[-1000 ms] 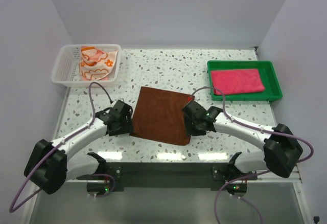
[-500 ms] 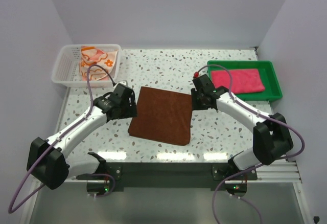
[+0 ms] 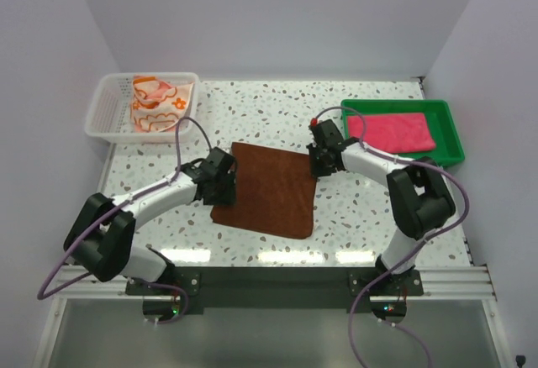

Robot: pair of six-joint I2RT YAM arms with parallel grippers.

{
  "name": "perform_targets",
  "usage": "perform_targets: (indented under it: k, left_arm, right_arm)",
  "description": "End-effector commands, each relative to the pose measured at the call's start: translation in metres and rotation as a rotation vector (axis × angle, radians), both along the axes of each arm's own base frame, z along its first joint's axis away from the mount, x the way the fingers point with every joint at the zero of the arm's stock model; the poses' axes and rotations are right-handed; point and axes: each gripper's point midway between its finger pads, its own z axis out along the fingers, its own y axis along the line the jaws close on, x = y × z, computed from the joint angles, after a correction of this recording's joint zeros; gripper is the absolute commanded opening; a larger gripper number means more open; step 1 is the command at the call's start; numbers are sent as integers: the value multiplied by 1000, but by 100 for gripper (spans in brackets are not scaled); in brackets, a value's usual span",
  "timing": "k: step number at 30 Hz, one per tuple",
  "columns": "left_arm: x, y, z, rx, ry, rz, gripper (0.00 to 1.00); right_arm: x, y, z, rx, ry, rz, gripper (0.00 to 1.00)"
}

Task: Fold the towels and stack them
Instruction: Fold the towel

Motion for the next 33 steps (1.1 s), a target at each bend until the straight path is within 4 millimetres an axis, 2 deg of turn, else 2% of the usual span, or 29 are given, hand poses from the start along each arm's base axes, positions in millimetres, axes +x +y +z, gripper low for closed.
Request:
perform_targets:
  k: [1,2,5,10,15,16,18,20,21,22,23,24,25,26,27,28,29,30,31,32,33]
  left_arm:
    - [-19,-5,-26,-34,63,-15,52]
    - [-32,0,-37,-29,97,-10,52]
    - [-54,1,-50,-52,154,13,52]
    - [-81,-2,-55,-82,211,40,51]
    - [-97,-12,-40,-116,200,56,53]
    - [-95,-17,-29,-141,174,54,55]
    - [-90,-14,-18,-123,127,59,62]
    - [-73,-19,5,-121,43,5,70]
    - [-65,-11,11,-68,6,1,74]
    - [-48,-14,27,-47,-48,-12,78]
    - [-38,-10,33,11,-91,-73,82]
    - [-18,-11,52,43,-161,-83,83]
    - [-5,-5,52,91,-165,-93,84]
    - [8,0,57,148,-195,-161,86]
    - [29,-4,72,144,-249,-176,87]
    - [46,6,69,162,-248,-172,88]
    - [58,9,72,184,-268,-248,89]
    - [74,1,78,139,-310,-289,89]
    - [92,9,76,143,-324,-290,90]
    - [104,11,77,162,-352,-345,90]
    - [122,4,85,129,-408,-365,90]
  right_arm:
    - [28,10,9,37,-71,30,12]
    - [29,8,2,29,-58,31,12]
    - [26,8,-10,23,-21,66,15]
    - [28,-1,-19,-33,9,121,17]
    - [35,-5,-10,-64,4,174,20]
    - [34,-7,-7,-75,5,200,20]
    - [39,-6,10,-72,-26,228,22]
    - [44,-6,26,-73,-51,272,25]
    - [48,-8,33,-82,-63,313,26]
    - [45,-8,35,-66,-38,341,27]
    - [54,-4,47,-52,-58,363,31]
    - [58,-8,50,-55,-59,398,34]
    - [53,-10,44,-55,-10,426,38]
    - [63,-9,56,-59,-33,446,40]
    - [67,-12,57,-79,-33,484,42]
    - [64,-13,49,-83,9,508,44]
    - [71,-10,57,-84,-9,526,45]
    - [74,-11,56,-88,-7,557,45]
    - [70,-12,53,-86,26,577,45]
    - [76,-7,52,-73,32,600,45]
    - [76,-8,50,-78,44,636,46]
